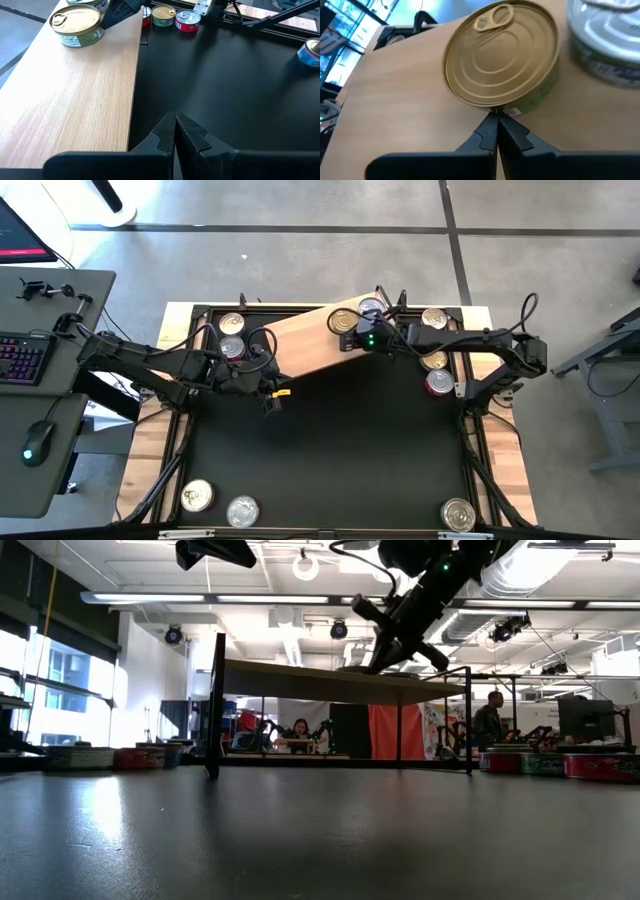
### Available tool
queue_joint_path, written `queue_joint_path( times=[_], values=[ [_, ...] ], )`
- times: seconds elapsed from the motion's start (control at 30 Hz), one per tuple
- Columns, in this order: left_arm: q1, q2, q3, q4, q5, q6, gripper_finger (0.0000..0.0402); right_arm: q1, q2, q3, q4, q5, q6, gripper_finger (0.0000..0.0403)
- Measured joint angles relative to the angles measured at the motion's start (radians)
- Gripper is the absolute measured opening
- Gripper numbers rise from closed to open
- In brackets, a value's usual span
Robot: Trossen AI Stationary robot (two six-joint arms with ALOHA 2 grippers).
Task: Stack canned seafood by type on shelf
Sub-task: Put the bottom gold and green tuna can on the shelf, then put the bottom left red tuna can on the shelf
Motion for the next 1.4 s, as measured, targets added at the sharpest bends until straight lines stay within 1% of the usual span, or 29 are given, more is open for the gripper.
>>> queue_joint_path(
  times=[0.13,0.27,0.33,0.47,0.57,0.67,0.77,0.9,1.0,1.07,1.1,1.2,1.3,1.4],
  values=[
    [0.0,0.0,0.0,0.0,0.0,0.0,0.0,-0.003,0.0,0.0,0.002,0.026,0.0,0.0],
    [-0.002,0.0,0.001,0.0,0.012,-0.007,0.0,0.005,-0.017,0.0,-0.001,-0.017,-0.007,0.0],
    [-0.01,-0.004,0.01,-0.006,0.056,-0.002,0.0,0.019,-0.051,0.0,0.002,-0.039,-0.028,0.0],
    [-0.043,-0.006,0.051,-0.006,0.184,0.035,0.0,0.062,-0.154,0.0,0.003,-0.042,-0.122,0.0],
    [-0.125,0.003,0.054,-0.026,0.231,0.033,0.0,0.103,-0.238,0.0,-0.025,-0.055,-0.178,0.0],
    [-0.263,0.055,0.054,-0.108,0.24,-0.039,0.0,0.156,-0.297,0.0,-0.083,-0.097,-0.247,0.0],
    [-0.416,0.146,0.054,-0.178,0.249,-0.175,0.0,0.22,-0.327,0.0,-0.16,-0.116,-0.271,0.0],
    [-0.601,0.312,0.053,-0.149,0.369,-0.36,0.0,0.316,-0.328,0.0,-0.274,-0.121,-0.271,0.0],
    [-0.696,0.418,0.053,-0.086,0.47,-0.507,0.0,0.385,-0.317,0.0,-0.346,-0.124,-0.267,0.0],
    [-0.73,0.464,0.053,-0.054,0.523,-0.589,0.0,0.424,-0.307,0.0,-0.388,-0.125,-0.258,0.0],
    [-0.739,0.479,0.053,-0.047,0.53,-0.627,0.0,0.442,-0.304,0.0,-0.403,-0.124,-0.241,0.0],
    [-0.746,0.491,0.053,-0.033,0.508,-0.706,0.0,0.483,-0.294,0.0,-0.436,-0.125,-0.217,0.0],
    [-0.747,0.49,0.053,-0.027,0.477,-0.708,0.0,0.512,-0.286,0.0,-0.469,-0.14,-0.202,0.0],
    [-0.743,0.494,0.053,-0.028,0.48,-0.685,0.0,0.537,-0.282,-0.024,-0.486,-0.173,-0.179,0.0]
  ],
)
